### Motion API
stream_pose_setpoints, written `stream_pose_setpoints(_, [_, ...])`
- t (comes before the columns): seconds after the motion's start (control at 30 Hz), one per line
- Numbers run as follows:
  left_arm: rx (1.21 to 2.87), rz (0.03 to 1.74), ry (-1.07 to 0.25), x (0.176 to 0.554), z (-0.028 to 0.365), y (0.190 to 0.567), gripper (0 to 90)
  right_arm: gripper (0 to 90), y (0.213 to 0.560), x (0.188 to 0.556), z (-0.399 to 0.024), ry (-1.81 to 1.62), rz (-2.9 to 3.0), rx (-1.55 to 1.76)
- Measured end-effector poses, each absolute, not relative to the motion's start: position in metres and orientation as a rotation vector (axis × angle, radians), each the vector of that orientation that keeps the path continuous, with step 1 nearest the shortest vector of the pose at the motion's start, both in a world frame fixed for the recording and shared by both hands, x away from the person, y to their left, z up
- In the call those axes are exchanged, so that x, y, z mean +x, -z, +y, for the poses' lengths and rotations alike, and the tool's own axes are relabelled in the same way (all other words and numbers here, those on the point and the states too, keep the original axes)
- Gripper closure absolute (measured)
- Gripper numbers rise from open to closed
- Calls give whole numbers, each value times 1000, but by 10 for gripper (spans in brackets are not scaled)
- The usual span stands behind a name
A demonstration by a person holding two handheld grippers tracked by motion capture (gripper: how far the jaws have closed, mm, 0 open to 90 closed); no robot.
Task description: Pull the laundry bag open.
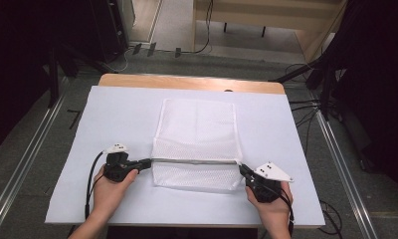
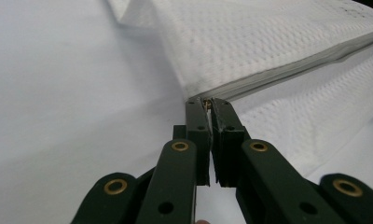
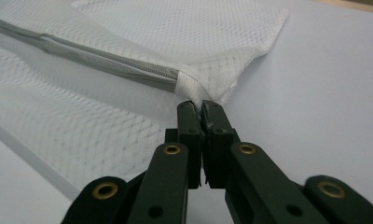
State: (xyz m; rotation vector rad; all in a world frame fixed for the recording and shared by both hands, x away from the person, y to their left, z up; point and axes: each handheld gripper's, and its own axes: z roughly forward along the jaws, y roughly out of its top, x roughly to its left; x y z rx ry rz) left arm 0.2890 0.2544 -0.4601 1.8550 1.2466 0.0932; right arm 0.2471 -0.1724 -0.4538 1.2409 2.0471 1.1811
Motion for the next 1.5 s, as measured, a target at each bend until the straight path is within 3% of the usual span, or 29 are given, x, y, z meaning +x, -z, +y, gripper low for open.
stream_pose_setpoints(0.3, [1843,1182,-117,279,261,463,866,886,457,247,-168,-1161,2063,1226])
stream_pose_setpoints(0.33, [1840,1161,-142,277,263,462,829,885,456,246,-168,-1165,2062,1226])
stream_pose_setpoints(0.43, [1800,1137,-210,271,268,459,582,877,456,245,-169,-1193,2082,1222])
stream_pose_setpoints(0.47, [1776,1134,-268,269,274,453,471,834,456,244,-171,-1224,2085,1214])
stream_pose_setpoints(0.53, [1762,1139,-293,267,278,451,353,799,457,244,-171,-1230,2089,1213])
stream_pose_setpoints(0.57, [1742,1140,-300,265,282,449,353,740,457,244,-172,-1243,2092,1215])
stream_pose_setpoints(0.6, [1723,1133,-314,261,288,446,275,684,457,245,-173,-1244,2087,1209])
stream_pose_setpoints(0.63, [1723,1133,-314,261,288,446,257,684,457,245,-173,-1244,2087,1209])
stream_pose_setpoints(0.77, [1742,1108,-361,249,300,442,132,534,457,245,-185,-1257,2075,1239])
stream_pose_setpoints(0.83, [1737,1111,-363,247,303,443,120,492,456,245,-189,-1262,2066,1260])
stream_pose_setpoints(0.87, [1716,1115,-358,245,311,443,90,420,455,245,-198,-1273,2061,1277])
stream_pose_setpoints(1.0, [1671,1110,-353,242,322,441,58,334,453,244,-215,-1272,2062,1281])
stream_pose_setpoints(1.13, [1642,1072,-331,239,336,440,0,270,451,244,-232,-1299,2036,1302])
stream_pose_setpoints(1.3, [1638,1103,-412,235,347,441,0,204,451,246,-251,-1277,2001,1343])
stream_pose_setpoints(1.5, [1612,1121,-414,232,360,441,0,133,457,246,-267,-1197,1956,1390])
